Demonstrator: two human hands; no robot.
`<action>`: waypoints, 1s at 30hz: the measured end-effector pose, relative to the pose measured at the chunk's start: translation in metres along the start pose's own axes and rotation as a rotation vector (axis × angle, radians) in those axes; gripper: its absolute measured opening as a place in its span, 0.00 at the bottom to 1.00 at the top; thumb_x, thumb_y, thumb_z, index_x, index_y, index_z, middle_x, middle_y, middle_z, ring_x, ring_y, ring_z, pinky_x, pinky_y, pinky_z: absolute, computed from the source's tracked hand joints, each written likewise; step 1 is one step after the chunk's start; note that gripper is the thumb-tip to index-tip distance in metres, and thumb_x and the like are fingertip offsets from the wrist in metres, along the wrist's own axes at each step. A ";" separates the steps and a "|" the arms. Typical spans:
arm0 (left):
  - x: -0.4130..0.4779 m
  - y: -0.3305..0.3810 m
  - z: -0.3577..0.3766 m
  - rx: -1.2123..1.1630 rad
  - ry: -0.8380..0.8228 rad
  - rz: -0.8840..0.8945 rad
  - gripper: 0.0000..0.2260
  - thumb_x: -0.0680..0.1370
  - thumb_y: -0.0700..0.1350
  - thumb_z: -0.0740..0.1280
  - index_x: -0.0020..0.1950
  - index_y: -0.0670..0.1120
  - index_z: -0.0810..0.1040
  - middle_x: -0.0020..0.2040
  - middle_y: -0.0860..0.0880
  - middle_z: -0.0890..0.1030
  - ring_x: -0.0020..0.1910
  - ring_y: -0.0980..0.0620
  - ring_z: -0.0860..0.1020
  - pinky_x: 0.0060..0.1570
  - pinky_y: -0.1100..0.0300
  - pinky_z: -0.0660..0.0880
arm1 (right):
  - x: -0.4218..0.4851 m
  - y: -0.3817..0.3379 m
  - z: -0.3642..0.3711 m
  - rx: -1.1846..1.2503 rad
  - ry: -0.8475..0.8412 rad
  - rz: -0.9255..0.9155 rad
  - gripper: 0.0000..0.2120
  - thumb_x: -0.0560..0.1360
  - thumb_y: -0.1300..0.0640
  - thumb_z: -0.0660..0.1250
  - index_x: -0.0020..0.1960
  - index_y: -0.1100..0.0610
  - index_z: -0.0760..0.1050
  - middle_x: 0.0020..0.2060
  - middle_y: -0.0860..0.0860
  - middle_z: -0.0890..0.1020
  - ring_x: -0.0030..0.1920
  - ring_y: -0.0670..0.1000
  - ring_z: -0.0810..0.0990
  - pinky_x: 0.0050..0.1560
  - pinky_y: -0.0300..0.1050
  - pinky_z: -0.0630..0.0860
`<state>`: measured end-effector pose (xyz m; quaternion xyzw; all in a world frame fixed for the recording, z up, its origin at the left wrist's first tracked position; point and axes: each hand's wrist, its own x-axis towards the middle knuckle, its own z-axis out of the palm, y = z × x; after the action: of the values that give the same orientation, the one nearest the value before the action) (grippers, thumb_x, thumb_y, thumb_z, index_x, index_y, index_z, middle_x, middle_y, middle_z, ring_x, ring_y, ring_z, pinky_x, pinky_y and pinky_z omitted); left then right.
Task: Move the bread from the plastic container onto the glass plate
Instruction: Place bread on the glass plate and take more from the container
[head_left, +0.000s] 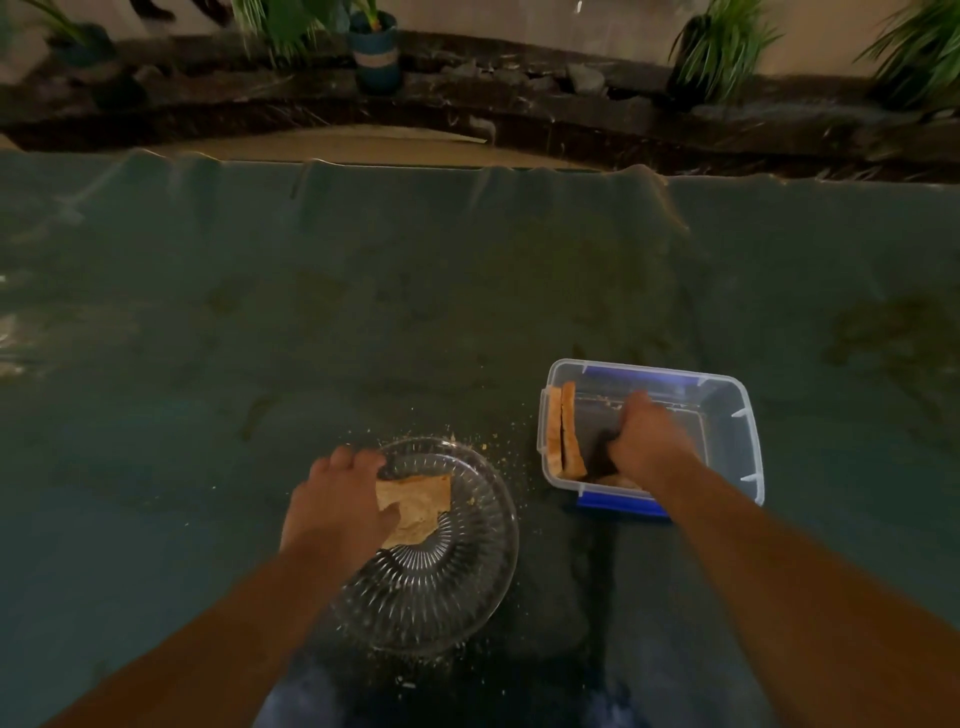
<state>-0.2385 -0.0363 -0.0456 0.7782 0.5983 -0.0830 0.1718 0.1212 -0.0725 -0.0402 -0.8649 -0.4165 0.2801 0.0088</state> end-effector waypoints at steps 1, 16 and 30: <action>-0.001 0.002 0.001 0.061 0.039 0.120 0.26 0.73 0.56 0.73 0.69 0.53 0.72 0.64 0.47 0.75 0.61 0.45 0.73 0.55 0.46 0.77 | -0.004 0.003 -0.006 0.067 0.031 0.028 0.18 0.76 0.63 0.74 0.60 0.54 0.69 0.51 0.57 0.80 0.49 0.56 0.79 0.55 0.58 0.81; -0.010 -0.032 0.030 0.254 -0.020 0.584 0.22 0.75 0.48 0.72 0.68 0.53 0.76 0.70 0.45 0.76 0.66 0.42 0.73 0.64 0.42 0.74 | -0.125 -0.090 -0.031 0.449 -0.265 -0.350 0.22 0.74 0.65 0.68 0.57 0.38 0.77 0.54 0.40 0.79 0.46 0.46 0.81 0.30 0.31 0.74; -0.016 -0.038 0.045 0.239 -0.006 0.494 0.28 0.78 0.54 0.65 0.77 0.48 0.67 0.74 0.43 0.72 0.74 0.41 0.66 0.75 0.39 0.63 | -0.122 -0.094 0.135 -0.314 -0.050 -0.592 0.26 0.78 0.51 0.67 0.73 0.48 0.62 0.70 0.59 0.71 0.67 0.62 0.70 0.64 0.60 0.74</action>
<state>-0.2762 -0.0585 -0.0885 0.9151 0.3758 -0.1109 0.0959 -0.0733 -0.1294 -0.0725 -0.6900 -0.6879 0.2188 -0.0536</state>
